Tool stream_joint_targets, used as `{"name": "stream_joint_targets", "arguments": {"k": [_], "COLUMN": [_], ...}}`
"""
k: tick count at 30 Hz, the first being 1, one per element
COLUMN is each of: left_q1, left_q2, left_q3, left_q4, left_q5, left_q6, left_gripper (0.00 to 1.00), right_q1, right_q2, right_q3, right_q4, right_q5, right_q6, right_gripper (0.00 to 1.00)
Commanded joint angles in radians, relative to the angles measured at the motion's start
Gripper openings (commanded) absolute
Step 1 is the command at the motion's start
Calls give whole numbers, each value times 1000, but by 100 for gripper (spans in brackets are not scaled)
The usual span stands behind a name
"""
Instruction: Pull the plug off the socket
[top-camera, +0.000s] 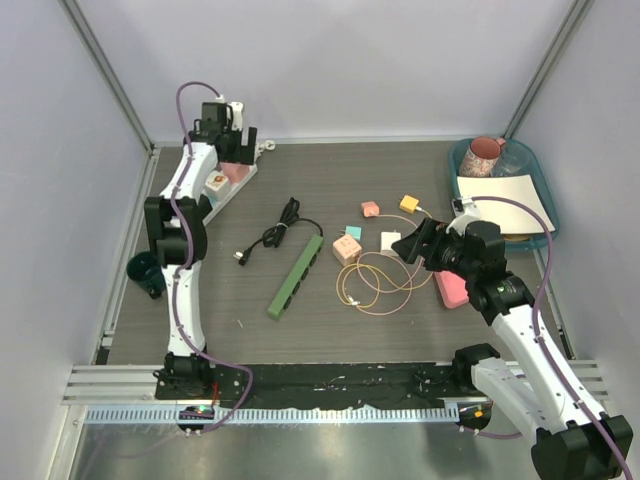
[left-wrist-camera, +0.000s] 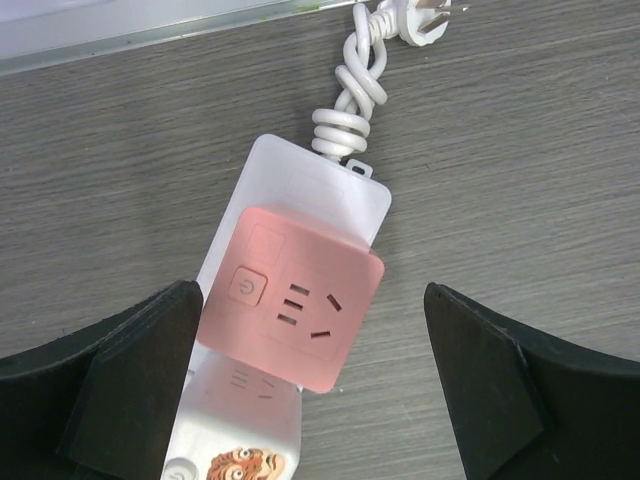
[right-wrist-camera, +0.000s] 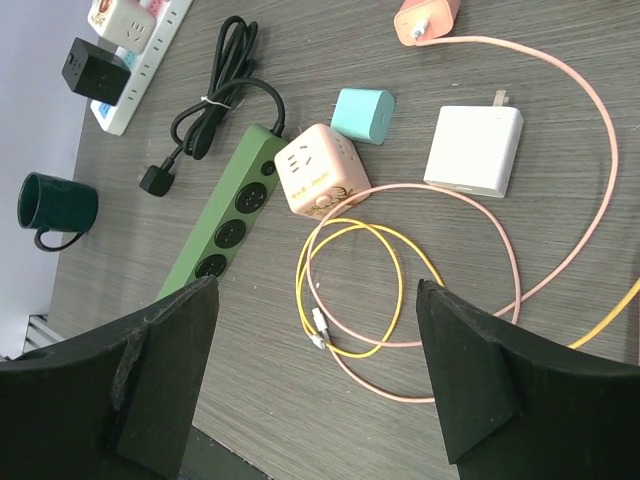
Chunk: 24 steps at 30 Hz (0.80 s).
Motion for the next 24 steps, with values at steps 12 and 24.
{"name": "stream_joint_targets", "arguments": {"k": [12, 24], "left_q1": [-2, -9], "left_q2": [41, 5], "left_q3": [11, -14], "left_q4": [73, 61], "left_q5": [-53, 79], "left_q6": [28, -27], "left_gripper": [95, 32], "right_q1": [5, 5], "right_q2": [10, 42], "right_q3": [12, 9], "right_q4": [55, 87], "right_q5": [22, -3], "right_q6": [4, 23], "right_gripper": [85, 85]}}
